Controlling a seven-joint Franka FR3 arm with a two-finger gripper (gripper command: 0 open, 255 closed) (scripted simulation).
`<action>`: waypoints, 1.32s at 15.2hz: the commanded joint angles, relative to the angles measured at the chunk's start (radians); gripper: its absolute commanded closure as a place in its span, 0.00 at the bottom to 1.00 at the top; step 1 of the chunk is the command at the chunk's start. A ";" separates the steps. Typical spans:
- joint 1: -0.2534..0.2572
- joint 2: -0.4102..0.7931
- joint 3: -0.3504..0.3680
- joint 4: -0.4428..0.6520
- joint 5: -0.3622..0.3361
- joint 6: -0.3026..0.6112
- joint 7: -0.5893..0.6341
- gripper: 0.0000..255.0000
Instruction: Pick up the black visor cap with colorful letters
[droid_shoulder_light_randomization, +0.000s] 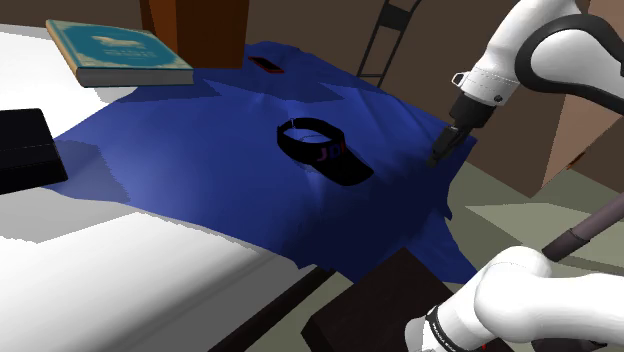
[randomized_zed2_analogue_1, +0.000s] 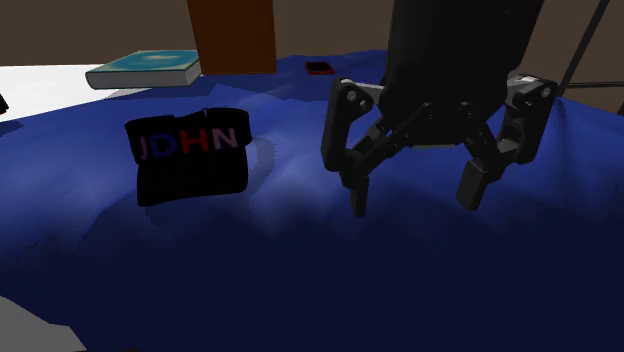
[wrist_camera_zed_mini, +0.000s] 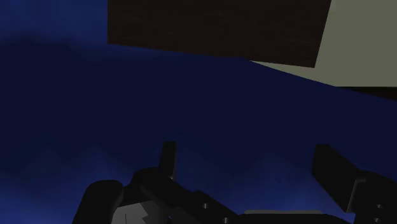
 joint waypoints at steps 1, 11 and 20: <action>0.000 0.000 0.000 0.000 0.000 0.000 0.000 0.00; 0.066 0.257 0.178 0.210 0.105 0.023 0.173 0.00; 0.110 0.542 0.323 0.495 0.122 0.006 0.335 0.00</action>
